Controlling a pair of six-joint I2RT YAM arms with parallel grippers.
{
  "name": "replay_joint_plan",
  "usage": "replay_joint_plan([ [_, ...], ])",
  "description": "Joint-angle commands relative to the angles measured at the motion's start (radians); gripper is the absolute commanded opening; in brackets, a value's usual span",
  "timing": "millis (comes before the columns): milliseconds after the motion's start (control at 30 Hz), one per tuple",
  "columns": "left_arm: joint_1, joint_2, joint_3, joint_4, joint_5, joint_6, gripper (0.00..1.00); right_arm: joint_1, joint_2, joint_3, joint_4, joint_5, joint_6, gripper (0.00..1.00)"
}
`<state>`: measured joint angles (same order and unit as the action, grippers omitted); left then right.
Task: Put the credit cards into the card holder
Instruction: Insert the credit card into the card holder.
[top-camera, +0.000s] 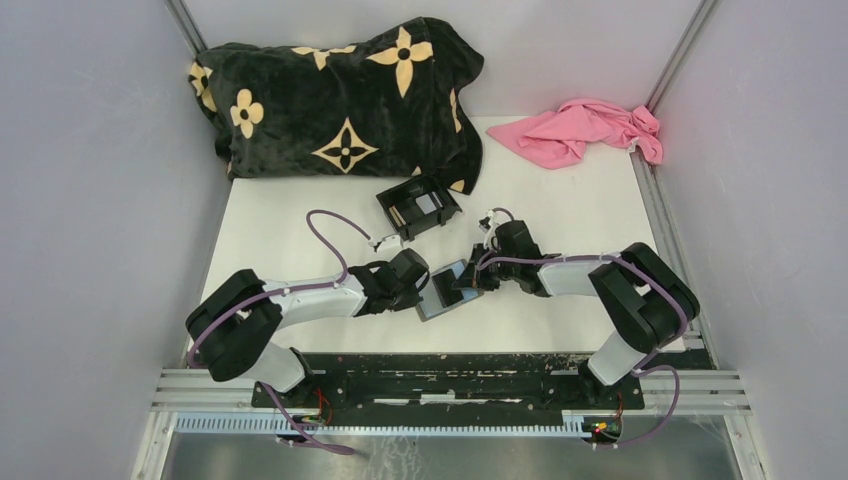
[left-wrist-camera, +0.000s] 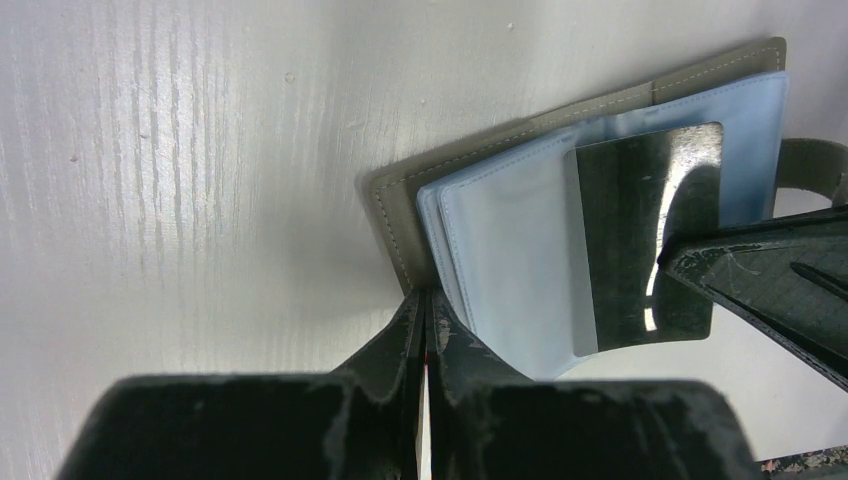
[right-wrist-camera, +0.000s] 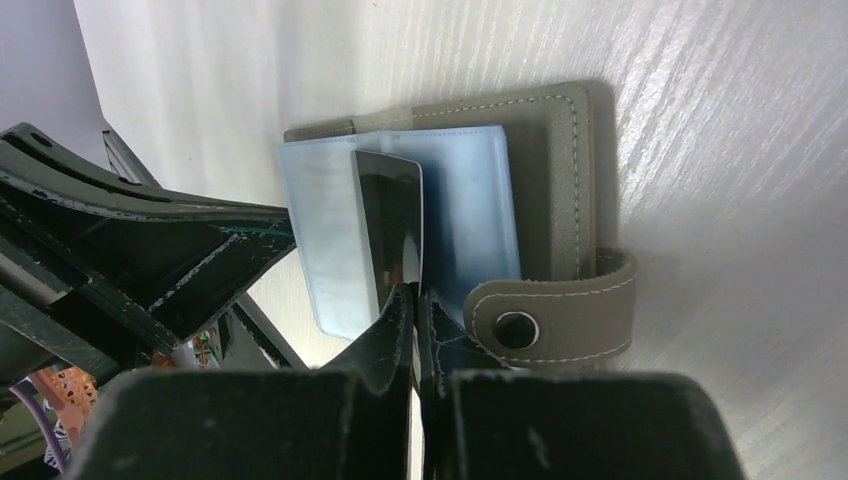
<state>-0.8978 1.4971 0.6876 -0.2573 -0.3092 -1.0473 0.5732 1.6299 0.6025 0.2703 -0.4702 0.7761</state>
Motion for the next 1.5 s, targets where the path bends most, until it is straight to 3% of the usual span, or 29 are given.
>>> replay_joint_plan([
  [0,0.018,0.099,-0.062,-0.06,-0.021,0.047,0.06,0.009,0.057,0.003,-0.059,-0.021,-0.021,0.01],
  [467,0.019,0.15,-0.054,-0.004,0.003,0.044,0.05,0.022,0.102,0.065,-0.157,-0.051,-0.049,0.01],
  [767,0.015,0.177,-0.041,0.03,0.025,0.049,0.03,0.113,0.119,0.128,-0.225,0.013,-0.049,0.01],
  [900,0.013,0.175,-0.041,0.035,0.028,0.052,0.03,0.15,0.131,0.161,-0.267,0.038,-0.048,0.11],
  [1133,0.013,0.139,-0.075,0.038,0.022,0.044,0.03,0.174,0.068,0.21,-0.42,0.169,-0.102,0.37],
  [1467,0.013,0.103,-0.105,0.053,0.024,0.037,0.03,0.175,-0.024,0.301,-0.585,0.263,-0.164,0.45],
])
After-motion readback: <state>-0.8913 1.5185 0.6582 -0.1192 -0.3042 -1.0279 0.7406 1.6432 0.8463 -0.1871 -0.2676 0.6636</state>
